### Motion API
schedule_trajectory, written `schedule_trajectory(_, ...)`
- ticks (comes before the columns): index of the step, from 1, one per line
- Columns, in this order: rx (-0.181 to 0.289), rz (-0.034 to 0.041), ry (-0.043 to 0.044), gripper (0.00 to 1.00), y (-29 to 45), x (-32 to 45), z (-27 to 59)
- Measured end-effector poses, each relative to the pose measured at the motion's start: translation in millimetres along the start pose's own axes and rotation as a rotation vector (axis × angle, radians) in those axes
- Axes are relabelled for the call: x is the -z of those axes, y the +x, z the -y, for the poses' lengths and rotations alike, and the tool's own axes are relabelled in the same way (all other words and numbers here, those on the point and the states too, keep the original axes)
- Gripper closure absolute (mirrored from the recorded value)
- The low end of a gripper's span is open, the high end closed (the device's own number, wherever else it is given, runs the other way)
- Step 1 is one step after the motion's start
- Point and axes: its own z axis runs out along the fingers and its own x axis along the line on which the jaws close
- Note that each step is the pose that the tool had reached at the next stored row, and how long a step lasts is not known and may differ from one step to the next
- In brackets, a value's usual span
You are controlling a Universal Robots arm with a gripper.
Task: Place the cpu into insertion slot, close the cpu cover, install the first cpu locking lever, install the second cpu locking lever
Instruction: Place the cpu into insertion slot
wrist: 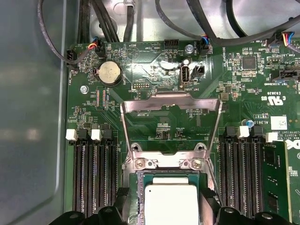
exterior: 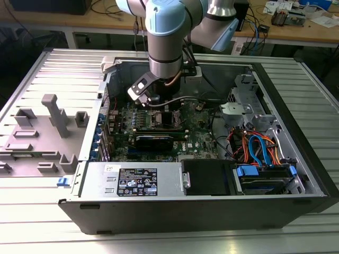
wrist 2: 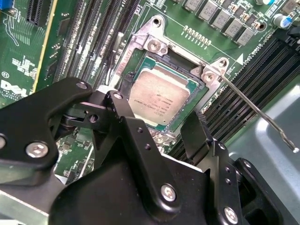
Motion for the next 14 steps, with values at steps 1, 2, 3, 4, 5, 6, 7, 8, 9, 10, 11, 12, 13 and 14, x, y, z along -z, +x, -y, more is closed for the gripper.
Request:
schedule_trajectory(1, 0.0, 0.0, 0.0001, 0.33, 1.0, -0.7, 0.0)
schedule_trajectory(2, 0.0, -0.0001, 0.0001, 0.33, 1.1, -1.0, -0.1)
schedule_trajectory(3, 0.0, -0.0002, 0.0, 0.33, 1.1, -1.3, -0.3)
schedule_trajectory(4, 0.0, 0.0, 0.0, 0.33, 1.0, -1.4, -0.4)
schedule_trajectory(5, 0.0, 0.0001, 0.0001, 0.33, 1.0, -1.6, -0.6)
schedule_trajectory(6, 0.0, 0.0, 0.0, 0.33, 1.0, -1.9, -0.8)
schedule_trajectory(7, 0.0, 0.0, 0.0, 0.33, 1.0, -2.1, -0.8)
schedule_trajectory(8, 0.0, 0.0, -0.0001, 0.33, 1.1, -2.2, -0.8)
schedule_trajectory(9, 0.0, 0.0009, -0.0002, 0.33, 1.1, -2.3, -0.9)
schedule_trajectory(10, 0.0, 0.0052, -0.0004, 0.33, 1.3, -2.1, -1.0)
schedule_trajectory(11, 0.001, 0.0139, -0.0012, 0.33, 1.3, -1.7, -1.1)
schedule_trajectory(12, 0.001, 0.0202, -0.0007, 0.33, 1.1, -1.5, -1.1)
schedule_trajectory(13, 0.001, 0.0272, -0.0005, 0.33, 1.2, -1.2, -1.0)
schedule_trajectory(14, 0.002, 0.0296, -0.0004, 0.33, 1.1, -1.2, -1.0)
